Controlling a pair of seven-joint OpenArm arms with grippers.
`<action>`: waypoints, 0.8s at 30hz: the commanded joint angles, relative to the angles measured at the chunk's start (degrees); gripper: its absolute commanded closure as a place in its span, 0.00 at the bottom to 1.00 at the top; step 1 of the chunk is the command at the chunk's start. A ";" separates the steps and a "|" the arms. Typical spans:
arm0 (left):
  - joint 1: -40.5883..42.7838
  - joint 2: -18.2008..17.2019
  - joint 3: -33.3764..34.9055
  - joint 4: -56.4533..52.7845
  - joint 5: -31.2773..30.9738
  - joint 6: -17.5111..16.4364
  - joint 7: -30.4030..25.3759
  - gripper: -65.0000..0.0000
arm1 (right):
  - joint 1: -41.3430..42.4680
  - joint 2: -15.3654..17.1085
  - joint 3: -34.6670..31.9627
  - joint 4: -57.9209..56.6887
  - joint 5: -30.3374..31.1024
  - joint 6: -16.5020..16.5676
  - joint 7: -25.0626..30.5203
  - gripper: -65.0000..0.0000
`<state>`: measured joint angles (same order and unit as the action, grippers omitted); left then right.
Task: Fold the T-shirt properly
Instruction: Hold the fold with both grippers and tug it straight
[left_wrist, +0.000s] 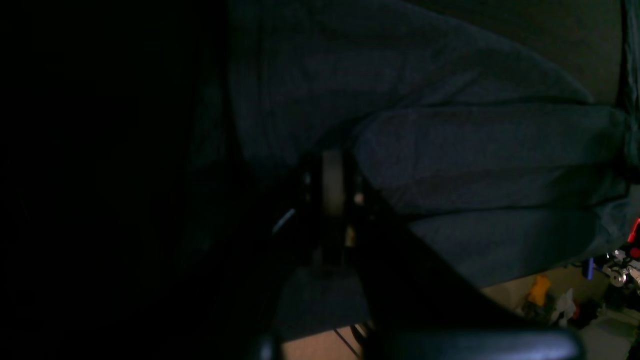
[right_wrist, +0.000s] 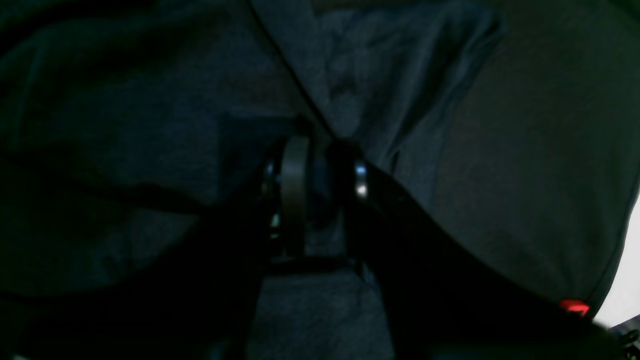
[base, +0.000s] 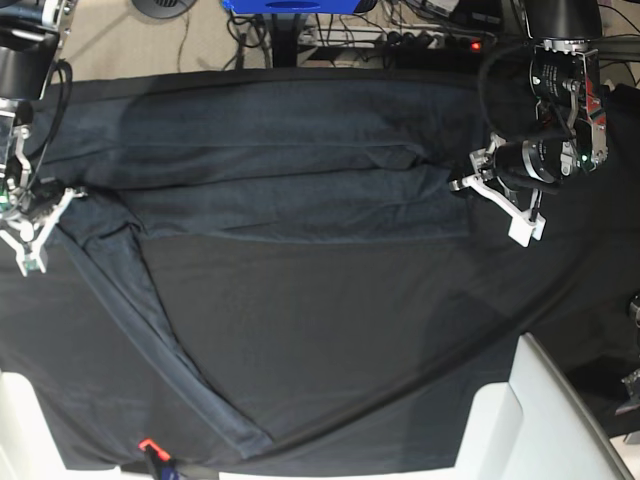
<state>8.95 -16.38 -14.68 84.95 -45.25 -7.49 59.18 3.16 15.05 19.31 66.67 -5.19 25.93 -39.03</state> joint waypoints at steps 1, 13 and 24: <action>-0.38 -0.72 -0.40 0.72 -0.77 -0.29 -0.58 1.00 | 1.11 1.00 0.43 0.53 -0.13 -0.31 0.65 0.82; -0.73 -0.89 -0.49 -2.53 -0.77 -0.29 -0.67 1.00 | 1.46 1.08 0.51 0.27 -0.13 -0.39 0.30 0.99; -0.82 -0.98 -0.49 -2.35 -0.77 -0.29 -0.67 1.00 | -1.44 1.08 4.73 8.45 -0.13 -0.31 -4.97 0.99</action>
<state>8.71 -16.51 -14.81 81.56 -45.28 -7.49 58.96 0.91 15.22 23.79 73.93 -5.58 25.74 -44.47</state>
